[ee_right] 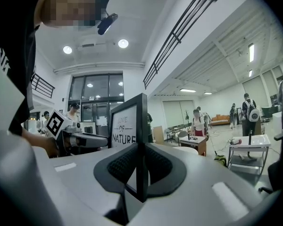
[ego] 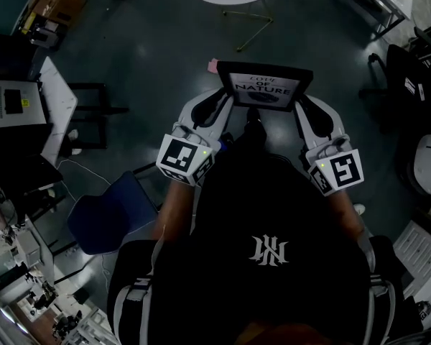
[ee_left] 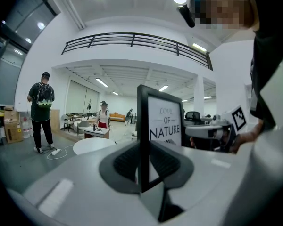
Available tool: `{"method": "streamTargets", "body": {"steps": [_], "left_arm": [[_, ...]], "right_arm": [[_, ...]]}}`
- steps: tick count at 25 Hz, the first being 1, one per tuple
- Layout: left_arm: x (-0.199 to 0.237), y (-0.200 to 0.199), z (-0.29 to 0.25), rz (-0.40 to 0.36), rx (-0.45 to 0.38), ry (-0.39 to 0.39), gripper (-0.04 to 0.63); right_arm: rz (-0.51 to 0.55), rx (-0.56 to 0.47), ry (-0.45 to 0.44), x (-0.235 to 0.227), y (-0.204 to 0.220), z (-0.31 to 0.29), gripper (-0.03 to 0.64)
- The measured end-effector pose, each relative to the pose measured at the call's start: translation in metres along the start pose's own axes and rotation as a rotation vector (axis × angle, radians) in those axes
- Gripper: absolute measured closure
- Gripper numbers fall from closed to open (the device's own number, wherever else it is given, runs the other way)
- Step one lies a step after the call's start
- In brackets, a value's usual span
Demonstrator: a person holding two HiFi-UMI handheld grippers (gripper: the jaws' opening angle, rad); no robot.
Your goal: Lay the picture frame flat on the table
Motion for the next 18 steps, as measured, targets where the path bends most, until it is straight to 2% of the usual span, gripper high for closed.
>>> {"method": "streamTargets", "body": {"steps": [5, 18], "left_arm": [[0.029, -0.001, -0.035, 0.013, 0.001, 0.009, 0.535], [0.11, -0.002, -0.135, 0.041, 0.019, 0.097, 0.535]], "right_arm": [[0.004, 0.014, 0.009, -0.024, -0.014, -0.036, 0.574], [-0.02, 0.017, 0.087, -0.086, -0.052, -0.126, 0.574]]}}
Point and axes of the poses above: the fingertips, and each gripper's own axes: z backward along the fingers, x to its left, y out of its underside, the point moved 7 cm from there along z, backward along the fingers, and after that the axes turned 14 degrees about -z, right-handed, at the moved point
